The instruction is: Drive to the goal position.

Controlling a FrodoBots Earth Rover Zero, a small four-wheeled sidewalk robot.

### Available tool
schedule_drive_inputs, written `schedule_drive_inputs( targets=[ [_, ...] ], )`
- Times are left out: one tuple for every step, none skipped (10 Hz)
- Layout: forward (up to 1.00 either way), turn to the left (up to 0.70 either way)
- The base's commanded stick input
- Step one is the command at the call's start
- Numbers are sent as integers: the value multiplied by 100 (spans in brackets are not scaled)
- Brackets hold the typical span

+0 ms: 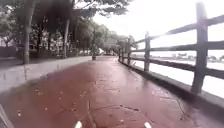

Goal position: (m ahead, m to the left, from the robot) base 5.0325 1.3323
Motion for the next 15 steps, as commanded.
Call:
schedule_drive_inputs(
  targets=[
    [50,0],
    [50,0],
    [50,0],
    [50,0],
    [50,0],
    [50,0],
    [50,0],
    [50,0],
    [50,0],
    [50,8],
    [50,35],
    [50,49],
    [50,50],
    [50,50],
    [50,13]
  ],
)
